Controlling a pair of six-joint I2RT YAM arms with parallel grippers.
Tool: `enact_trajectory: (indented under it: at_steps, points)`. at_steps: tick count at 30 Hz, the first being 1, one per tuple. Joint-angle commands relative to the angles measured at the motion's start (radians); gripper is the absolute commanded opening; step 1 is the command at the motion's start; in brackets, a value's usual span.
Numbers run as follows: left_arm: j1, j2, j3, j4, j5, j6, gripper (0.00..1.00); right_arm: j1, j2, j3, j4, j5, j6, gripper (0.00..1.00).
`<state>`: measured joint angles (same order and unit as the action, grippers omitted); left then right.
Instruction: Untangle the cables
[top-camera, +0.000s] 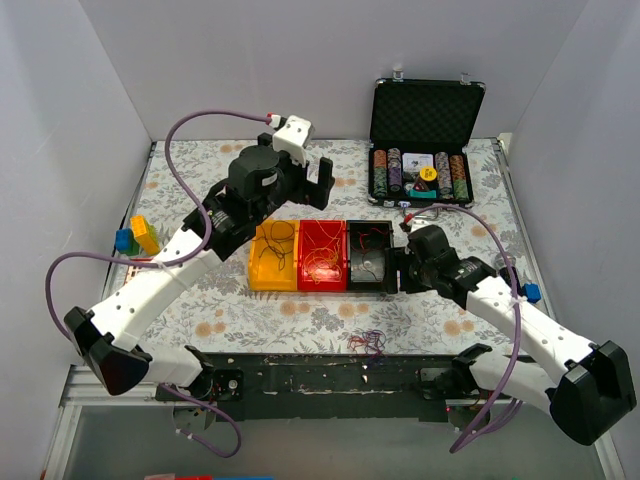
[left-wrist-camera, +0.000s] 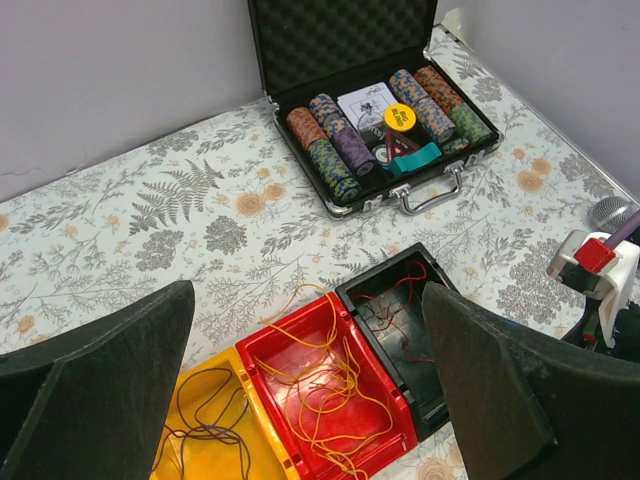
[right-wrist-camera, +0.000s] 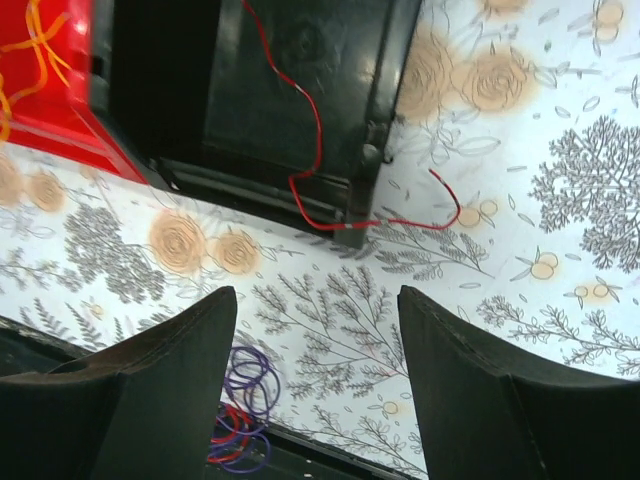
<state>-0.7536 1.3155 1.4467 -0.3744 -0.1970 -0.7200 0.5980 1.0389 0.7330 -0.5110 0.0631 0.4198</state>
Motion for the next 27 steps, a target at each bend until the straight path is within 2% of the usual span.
enact_trajectory:
  at_steps: [1,9,15,21,26,27]
  points:
    - [0.007,0.027,0.046,-0.049,0.068,0.021,0.98,0.005,-0.043,-0.05,0.068,0.004,-0.022,0.76]
    - [0.007,0.039,0.07,-0.083,0.13,0.02,0.98,0.005,0.038,-0.038,0.12,0.109,-0.124,0.8]
    - [0.007,0.034,0.057,-0.083,0.133,0.022,0.98,0.005,0.11,-0.027,0.18,0.086,-0.214,0.78]
    - [0.005,0.028,0.043,-0.08,0.122,0.024,0.98,0.005,0.078,-0.063,0.264,0.009,-0.286,0.66]
    - [0.007,0.025,0.037,-0.07,0.114,0.03,0.98,0.005,0.085,-0.06,0.243,-0.032,-0.268,0.41]
    - [0.007,0.024,0.037,-0.07,0.114,0.031,0.98,0.006,0.088,-0.06,0.236,-0.037,-0.265,0.4]
